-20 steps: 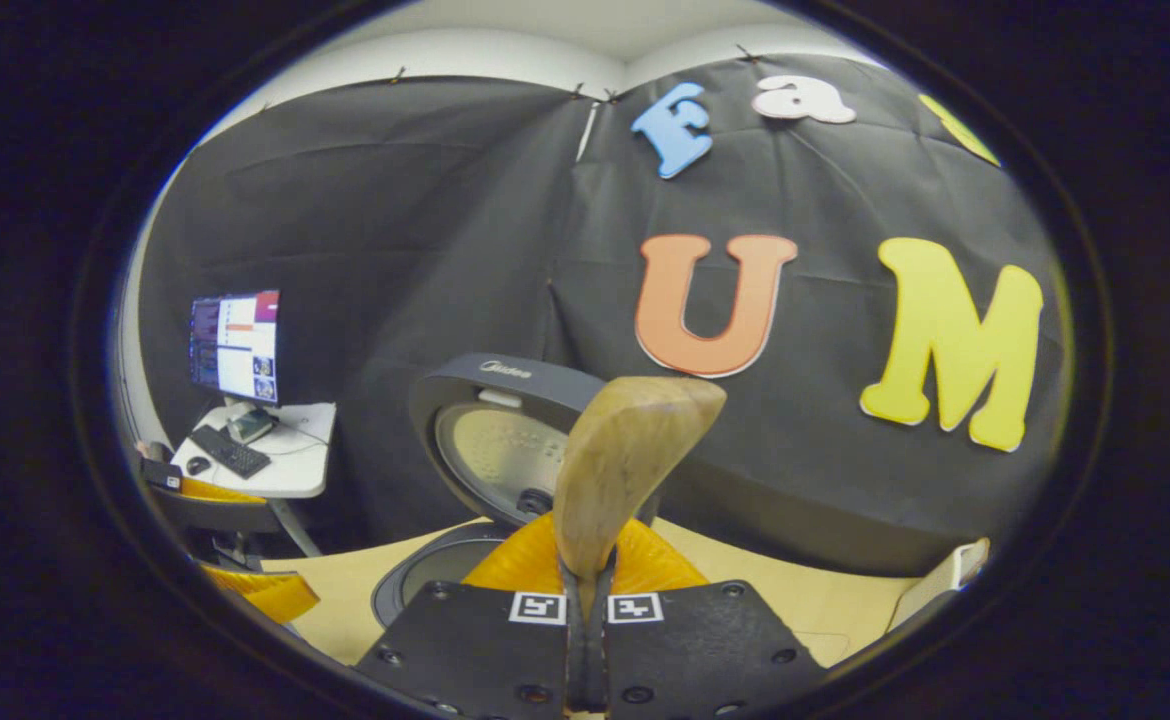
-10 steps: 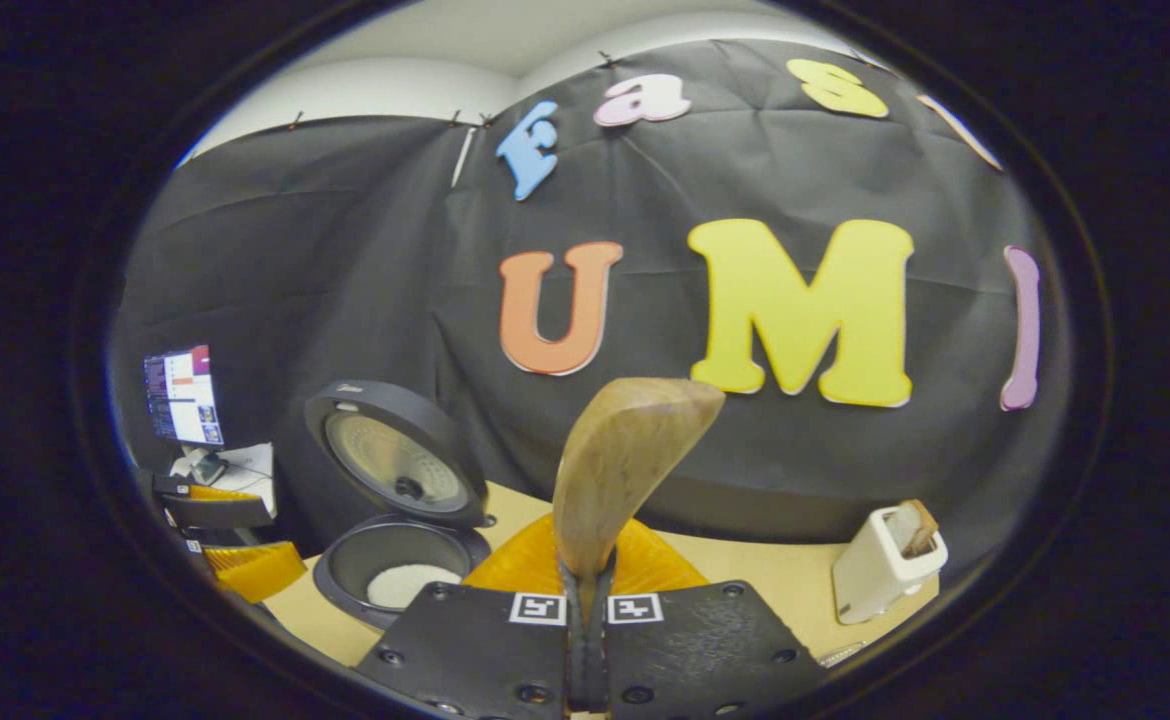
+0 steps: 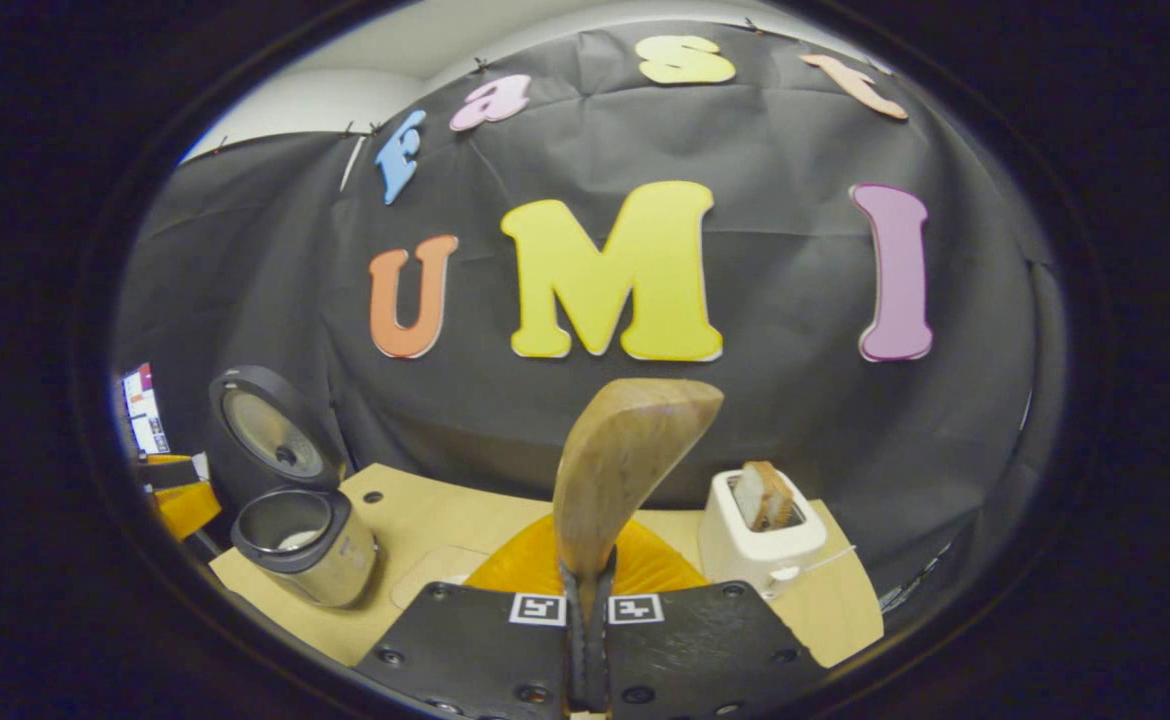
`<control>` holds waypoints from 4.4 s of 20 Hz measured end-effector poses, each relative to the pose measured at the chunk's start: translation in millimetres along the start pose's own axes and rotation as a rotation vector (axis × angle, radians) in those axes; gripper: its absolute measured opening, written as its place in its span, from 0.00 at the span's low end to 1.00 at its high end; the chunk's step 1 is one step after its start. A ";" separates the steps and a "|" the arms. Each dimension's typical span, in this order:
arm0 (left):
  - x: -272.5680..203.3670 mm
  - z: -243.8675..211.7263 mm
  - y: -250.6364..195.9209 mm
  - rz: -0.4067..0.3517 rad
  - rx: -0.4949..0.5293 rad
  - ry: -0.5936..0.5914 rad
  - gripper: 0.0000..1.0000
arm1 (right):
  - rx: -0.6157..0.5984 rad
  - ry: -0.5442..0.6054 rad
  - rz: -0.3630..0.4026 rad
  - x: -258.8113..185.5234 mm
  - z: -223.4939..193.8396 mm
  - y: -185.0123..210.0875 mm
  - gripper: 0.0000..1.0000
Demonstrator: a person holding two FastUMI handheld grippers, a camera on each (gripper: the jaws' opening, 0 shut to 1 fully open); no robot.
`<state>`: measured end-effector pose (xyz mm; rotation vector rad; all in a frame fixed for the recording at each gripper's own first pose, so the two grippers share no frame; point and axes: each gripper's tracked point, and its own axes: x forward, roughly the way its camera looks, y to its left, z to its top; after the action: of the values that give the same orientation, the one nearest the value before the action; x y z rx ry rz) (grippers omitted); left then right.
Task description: Close the left gripper, press the button to open the rice cooker; take a wooden spoon from the chopstick holder with the right hand, scoop a spoonful of rice and pour it into the rice cooker, then put the wooden spoon back into the chopstick holder.
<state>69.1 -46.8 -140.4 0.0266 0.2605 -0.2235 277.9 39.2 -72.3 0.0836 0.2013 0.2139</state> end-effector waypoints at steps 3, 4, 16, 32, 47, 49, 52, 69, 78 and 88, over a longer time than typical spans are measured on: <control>-2.6 -7.1 -18.1 0.020 0.019 0.015 0.96 | 0.024 0.028 -0.035 7.3 -24.0 -40.6 0.01; -4.5 -9.5 -22.4 0.028 0.023 0.019 0.96 | 0.034 0.043 -0.045 10.2 -35.3 -52.3 0.01; -17.2 -34.3 -48.2 0.090 0.000 0.088 0.96 | 0.202 0.194 -0.087 38.4 -124.8 -104.2 0.01; -29.7 -29.8 -51.0 0.092 0.015 0.090 0.96 | 0.265 0.195 -0.073 34.4 -133.6 -105.4 0.22; -15.8 24.2 10.0 0.169 -0.015 0.006 0.96 | 0.155 0.117 -0.123 -0.6 -51.0 -93.5 0.85; -10.8 28.3 28.5 0.191 -0.001 0.009 0.95 | 0.147 0.112 -0.155 -2.8 -42.2 -95.5 0.94; -0.7 39.9 58.6 0.230 -0.002 0.016 0.96 | 0.151 0.081 -0.158 -13.3 -21.7 -86.5 0.96; 130.4 130.6 237.6 0.341 -0.187 -0.004 0.95 | 0.252 0.050 -0.241 -49.4 4.0 -73.6 0.96; 165.5 93.3 255.0 0.284 -0.109 0.171 0.94 | 0.170 0.056 -0.246 -64.6 -0.1 -58.3 0.96; 143.7 64.3 235.5 0.263 -0.110 0.224 0.94 | 0.119 0.112 -0.180 -75.8 -26.1 -48.8 0.96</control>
<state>273.0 148.3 -116.0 -0.0234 0.4884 0.0562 209.8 -23.3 -88.5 0.1715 0.3312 0.0264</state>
